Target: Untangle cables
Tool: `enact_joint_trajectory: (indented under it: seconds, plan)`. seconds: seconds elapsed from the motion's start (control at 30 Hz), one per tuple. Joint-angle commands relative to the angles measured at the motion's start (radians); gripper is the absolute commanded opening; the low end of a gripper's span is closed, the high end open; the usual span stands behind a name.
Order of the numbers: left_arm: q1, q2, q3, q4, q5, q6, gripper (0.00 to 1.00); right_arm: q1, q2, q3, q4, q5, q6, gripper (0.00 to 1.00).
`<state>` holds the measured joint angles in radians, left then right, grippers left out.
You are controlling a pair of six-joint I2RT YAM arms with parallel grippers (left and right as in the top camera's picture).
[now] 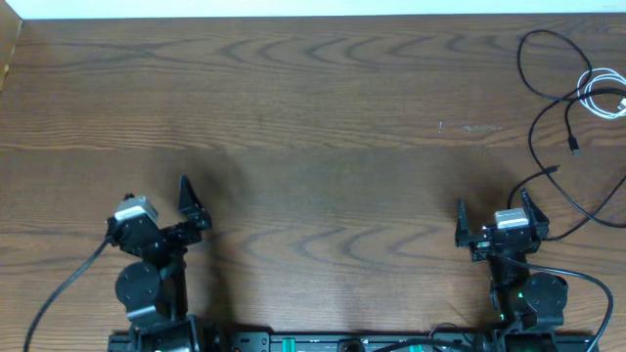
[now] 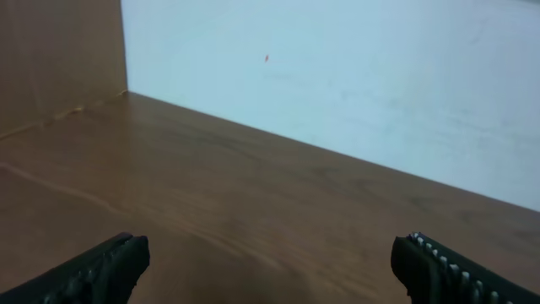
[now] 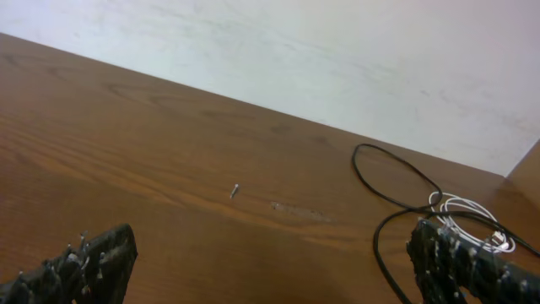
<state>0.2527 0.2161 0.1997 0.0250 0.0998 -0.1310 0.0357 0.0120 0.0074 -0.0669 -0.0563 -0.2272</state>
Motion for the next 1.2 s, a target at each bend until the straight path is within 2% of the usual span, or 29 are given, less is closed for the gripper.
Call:
enact_joint_trajectory:
  seconds: [0.0, 0.47, 0.67, 0.77, 1.17]
  plan:
    - [0.006, -0.061, -0.041, 0.007, 0.005, -0.001, 0.98, -0.004, -0.006, -0.002, -0.004, -0.010, 0.002, 0.99]
    - [0.006, -0.215, -0.183, 0.008, -0.002, -0.001, 0.98, -0.004, -0.006, -0.002, -0.004, -0.010, 0.002, 0.99]
    - [0.005, -0.215, -0.195, -0.013, -0.003, -0.001, 0.98, -0.004, -0.006, -0.002, -0.004, -0.010, 0.002, 0.99]
    - [0.005, -0.215, -0.195, -0.089, -0.002, -0.002, 0.98, -0.004, -0.006, -0.002, -0.004, -0.010, 0.002, 0.99]
    - [0.005, -0.211, -0.195, -0.090, -0.003, -0.001, 0.98, -0.004, -0.006, -0.002, -0.004, -0.010, 0.002, 0.99]
